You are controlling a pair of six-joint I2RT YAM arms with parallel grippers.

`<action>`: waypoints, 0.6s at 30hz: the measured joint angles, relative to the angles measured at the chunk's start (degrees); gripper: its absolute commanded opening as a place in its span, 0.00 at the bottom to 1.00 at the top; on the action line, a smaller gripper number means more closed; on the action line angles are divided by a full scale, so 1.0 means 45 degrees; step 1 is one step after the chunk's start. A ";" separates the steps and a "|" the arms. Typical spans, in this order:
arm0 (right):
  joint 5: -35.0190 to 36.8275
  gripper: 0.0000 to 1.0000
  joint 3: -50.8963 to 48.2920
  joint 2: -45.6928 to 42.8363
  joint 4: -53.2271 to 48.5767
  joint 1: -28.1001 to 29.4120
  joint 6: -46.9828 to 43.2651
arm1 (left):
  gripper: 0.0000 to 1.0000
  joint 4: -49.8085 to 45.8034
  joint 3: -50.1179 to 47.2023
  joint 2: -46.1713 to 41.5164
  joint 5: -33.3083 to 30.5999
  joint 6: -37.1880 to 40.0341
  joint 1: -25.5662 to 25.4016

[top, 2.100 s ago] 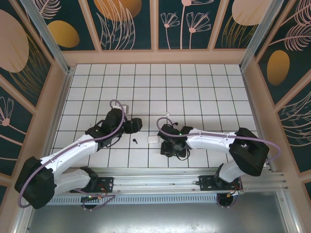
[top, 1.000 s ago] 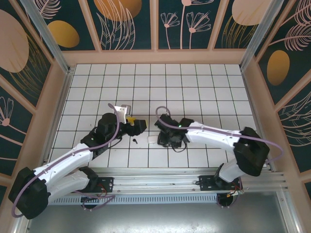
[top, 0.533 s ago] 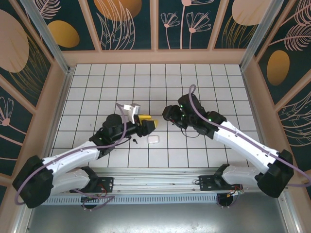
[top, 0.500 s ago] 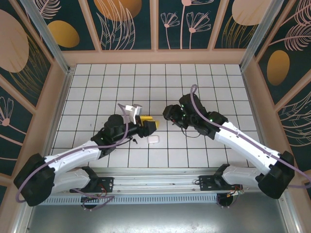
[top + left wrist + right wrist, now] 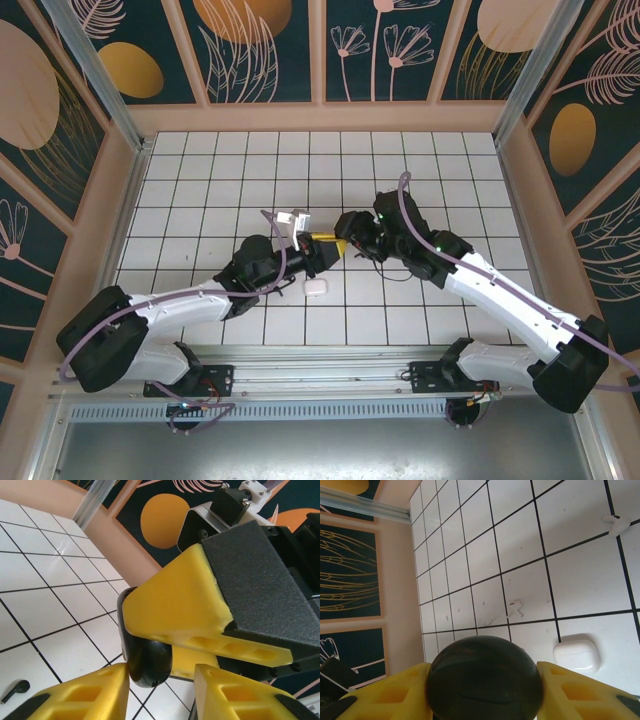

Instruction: Insert wireless bluetooth earbuds into charging case

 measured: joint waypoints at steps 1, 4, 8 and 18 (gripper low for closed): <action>0.0000 0.43 0.0000 0.0000 0.0000 -0.0005 0.0015 | 0.30 0.0024 0.0005 0.0044 -0.0049 -0.0015 0.0005; -0.0039 0.43 0.0000 0.0000 0.0034 -0.0015 0.0049 | 0.29 0.0058 0.0039 0.0170 -0.0126 -0.0049 0.0005; -0.0160 0.44 0.0000 0.0000 0.0117 -0.0015 0.0087 | 0.38 0.0068 0.0175 0.0301 -0.0170 -0.0126 0.0000; -0.0228 0.52 0.0000 -0.0010 0.0525 -0.0073 0.0248 | 0.09 0.0665 0.0223 0.0466 -0.0544 -0.0573 0.0024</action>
